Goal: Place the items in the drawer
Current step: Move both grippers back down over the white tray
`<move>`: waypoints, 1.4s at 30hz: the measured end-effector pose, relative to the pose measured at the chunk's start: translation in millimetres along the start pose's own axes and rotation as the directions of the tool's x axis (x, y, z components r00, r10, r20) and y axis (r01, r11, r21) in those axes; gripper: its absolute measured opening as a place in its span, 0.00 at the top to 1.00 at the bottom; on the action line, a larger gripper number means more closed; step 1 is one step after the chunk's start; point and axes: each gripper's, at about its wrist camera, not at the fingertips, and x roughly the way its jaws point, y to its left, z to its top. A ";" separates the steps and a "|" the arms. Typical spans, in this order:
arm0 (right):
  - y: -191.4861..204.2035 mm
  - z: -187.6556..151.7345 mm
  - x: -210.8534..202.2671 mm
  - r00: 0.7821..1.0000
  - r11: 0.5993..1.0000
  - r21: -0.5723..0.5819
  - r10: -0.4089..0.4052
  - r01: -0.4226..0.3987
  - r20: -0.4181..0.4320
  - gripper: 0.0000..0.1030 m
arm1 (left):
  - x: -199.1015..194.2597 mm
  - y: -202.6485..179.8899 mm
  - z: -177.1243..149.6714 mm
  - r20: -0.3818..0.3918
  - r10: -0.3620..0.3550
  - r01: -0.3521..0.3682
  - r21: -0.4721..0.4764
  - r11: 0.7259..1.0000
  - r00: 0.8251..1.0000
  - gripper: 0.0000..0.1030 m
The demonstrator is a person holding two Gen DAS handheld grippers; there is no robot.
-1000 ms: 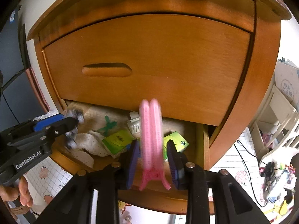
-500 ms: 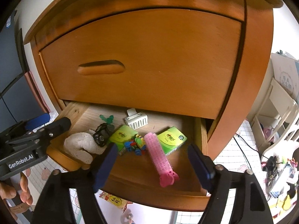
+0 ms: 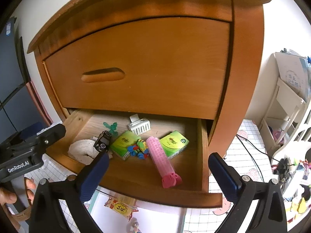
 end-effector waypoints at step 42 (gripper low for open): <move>-0.3 -213.8 83.0 0.949 0.994 0.091 0.087 -0.062 -0.304 0.00 | 72.2 20.5 -218.5 -0.413 -0.077 0.023 -0.135 0.991 0.907 0.00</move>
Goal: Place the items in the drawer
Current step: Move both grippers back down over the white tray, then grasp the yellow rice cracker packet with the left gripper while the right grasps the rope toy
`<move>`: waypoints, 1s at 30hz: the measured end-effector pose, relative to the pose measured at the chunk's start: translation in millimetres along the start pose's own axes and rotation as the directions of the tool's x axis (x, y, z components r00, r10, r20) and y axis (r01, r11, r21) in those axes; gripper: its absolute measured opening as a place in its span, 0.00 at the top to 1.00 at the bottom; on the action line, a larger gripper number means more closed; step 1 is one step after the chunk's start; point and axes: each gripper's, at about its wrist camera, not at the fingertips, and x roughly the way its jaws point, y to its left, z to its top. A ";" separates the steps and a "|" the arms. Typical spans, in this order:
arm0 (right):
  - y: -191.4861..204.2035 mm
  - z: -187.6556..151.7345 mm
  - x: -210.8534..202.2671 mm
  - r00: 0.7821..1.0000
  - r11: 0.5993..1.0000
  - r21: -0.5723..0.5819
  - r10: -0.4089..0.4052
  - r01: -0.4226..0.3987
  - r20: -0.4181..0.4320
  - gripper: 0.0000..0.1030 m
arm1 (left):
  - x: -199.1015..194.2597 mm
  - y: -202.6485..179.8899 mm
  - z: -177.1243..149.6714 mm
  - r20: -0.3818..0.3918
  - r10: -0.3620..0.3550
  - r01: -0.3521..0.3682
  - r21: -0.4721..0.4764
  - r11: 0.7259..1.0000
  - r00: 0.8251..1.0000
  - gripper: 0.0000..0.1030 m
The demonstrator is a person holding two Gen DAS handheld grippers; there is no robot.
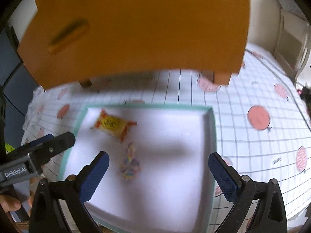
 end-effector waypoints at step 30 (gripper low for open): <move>27.3 -8.0 55.5 0.996 0.997 -0.075 0.011 -0.018 -0.090 0.20 | 78.9 -31.0 37.6 -0.046 0.082 -0.076 0.121 0.990 0.996 0.00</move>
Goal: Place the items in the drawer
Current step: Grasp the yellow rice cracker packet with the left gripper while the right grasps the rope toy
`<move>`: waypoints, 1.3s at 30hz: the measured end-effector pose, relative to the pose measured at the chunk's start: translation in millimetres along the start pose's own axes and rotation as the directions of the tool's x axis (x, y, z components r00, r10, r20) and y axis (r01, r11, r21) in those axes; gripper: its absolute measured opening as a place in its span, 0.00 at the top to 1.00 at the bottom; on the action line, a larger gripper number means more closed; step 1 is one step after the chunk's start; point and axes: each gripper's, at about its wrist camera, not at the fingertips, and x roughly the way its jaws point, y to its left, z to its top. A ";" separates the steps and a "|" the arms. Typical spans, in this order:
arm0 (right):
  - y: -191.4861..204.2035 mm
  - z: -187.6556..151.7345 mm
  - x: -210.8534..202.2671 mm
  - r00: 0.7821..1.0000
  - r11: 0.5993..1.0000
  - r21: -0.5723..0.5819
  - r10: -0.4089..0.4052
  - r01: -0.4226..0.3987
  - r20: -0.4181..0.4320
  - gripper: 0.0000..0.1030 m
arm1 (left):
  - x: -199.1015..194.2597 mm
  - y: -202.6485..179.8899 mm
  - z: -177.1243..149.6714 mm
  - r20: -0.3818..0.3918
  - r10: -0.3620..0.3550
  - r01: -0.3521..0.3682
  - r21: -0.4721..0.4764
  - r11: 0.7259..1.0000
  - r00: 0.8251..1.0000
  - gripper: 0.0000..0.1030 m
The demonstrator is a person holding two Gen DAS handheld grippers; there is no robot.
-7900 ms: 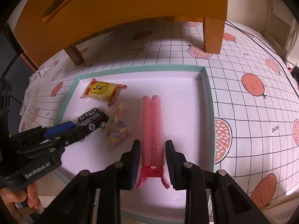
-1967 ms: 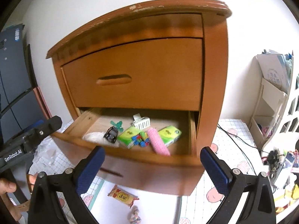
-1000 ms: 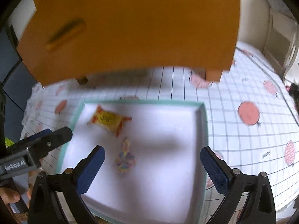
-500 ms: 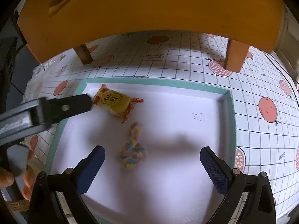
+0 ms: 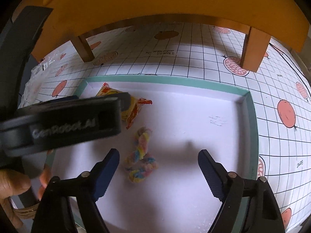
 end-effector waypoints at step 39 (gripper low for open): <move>-21.0 -1.6 1.9 0.998 0.997 0.064 -0.049 0.051 -0.038 0.35 | -9.3 35.9 -24.8 -0.132 -0.031 0.025 -0.054 0.998 0.991 0.13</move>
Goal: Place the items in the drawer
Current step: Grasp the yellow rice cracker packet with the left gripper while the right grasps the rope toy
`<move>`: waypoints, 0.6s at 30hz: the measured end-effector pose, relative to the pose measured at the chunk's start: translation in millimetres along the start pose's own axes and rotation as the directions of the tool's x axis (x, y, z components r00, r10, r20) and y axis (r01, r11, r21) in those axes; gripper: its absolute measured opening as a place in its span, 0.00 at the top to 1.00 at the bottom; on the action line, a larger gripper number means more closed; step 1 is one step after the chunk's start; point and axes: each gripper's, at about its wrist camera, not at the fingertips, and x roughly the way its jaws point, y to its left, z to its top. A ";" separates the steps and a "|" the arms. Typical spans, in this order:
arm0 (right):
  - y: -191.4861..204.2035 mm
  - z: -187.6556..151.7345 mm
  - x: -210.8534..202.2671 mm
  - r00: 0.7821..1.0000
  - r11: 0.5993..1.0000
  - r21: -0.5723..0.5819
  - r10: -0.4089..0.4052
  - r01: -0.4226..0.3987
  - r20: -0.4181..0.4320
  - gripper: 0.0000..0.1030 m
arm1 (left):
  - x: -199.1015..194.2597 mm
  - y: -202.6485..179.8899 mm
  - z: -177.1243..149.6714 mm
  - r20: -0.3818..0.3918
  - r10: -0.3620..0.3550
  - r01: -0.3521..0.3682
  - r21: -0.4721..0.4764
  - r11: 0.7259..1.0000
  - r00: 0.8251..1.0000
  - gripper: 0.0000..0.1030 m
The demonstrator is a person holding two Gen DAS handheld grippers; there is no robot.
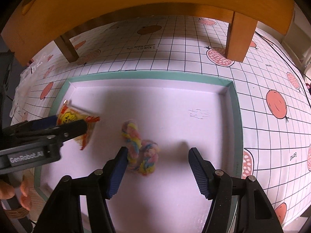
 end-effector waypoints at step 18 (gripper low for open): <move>-5.9 0.7 0.8 1.000 0.999 0.046 0.022 -0.022 -0.011 0.35 | -1.4 16.1 -2.4 -0.017 -0.141 0.130 -0.276 0.952 0.990 0.13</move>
